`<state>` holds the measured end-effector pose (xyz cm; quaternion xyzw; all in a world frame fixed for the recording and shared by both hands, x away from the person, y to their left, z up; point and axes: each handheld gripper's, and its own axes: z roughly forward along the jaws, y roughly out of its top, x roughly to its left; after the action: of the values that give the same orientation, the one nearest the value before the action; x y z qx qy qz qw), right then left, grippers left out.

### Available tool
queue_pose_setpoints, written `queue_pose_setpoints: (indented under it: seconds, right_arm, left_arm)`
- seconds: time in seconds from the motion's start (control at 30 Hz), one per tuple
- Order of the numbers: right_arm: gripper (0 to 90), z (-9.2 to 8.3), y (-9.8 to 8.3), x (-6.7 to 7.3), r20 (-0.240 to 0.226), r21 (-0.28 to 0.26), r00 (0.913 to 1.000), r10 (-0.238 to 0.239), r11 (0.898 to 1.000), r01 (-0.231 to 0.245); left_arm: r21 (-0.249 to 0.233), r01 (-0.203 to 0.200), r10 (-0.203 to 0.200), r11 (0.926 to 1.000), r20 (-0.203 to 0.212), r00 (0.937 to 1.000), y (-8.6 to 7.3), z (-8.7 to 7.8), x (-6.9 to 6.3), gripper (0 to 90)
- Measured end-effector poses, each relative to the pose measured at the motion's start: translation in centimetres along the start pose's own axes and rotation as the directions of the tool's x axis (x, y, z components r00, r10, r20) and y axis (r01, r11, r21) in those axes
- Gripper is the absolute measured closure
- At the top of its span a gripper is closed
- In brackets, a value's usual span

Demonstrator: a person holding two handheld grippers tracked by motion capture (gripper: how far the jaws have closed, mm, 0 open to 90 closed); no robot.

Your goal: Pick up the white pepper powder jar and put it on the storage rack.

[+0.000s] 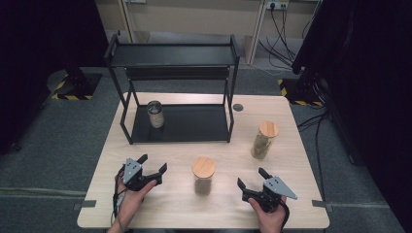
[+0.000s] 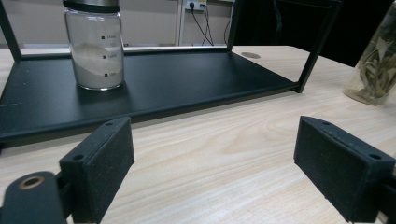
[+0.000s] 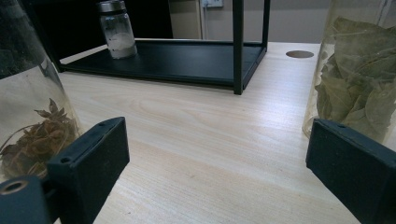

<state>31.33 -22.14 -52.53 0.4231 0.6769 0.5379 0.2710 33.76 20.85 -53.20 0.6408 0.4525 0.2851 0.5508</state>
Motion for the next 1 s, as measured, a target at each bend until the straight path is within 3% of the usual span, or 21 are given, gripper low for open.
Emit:
queue_pose_setpoints:
  seconds: [0.73,0.93,1.0]
  right_arm:
    - [5.6,0.05,0.02,0.01,0.000,0.005,1.0000,0.003,1.000,-0.003]
    - [5.2,0.16,0.05,0.24,-0.021,0.017,0.9993,-0.030,0.999,0.031]
    - [4.2,0.04,0.04,0.53,-0.049,0.012,0.9980,-0.041,0.999,0.042]
  left_arm:
    - [-0.022,0.004,-0.004,0.9998,0.011,0.9999,-0.64,-0.84,-0.31,11.8]
    - [-0.029,-0.002,0.002,0.9996,0.012,0.9999,-0.67,-0.90,-0.40,11.8]
    - [-0.030,-0.002,0.003,0.9996,0.013,0.9999,-0.68,-0.93,-0.43,11.8]
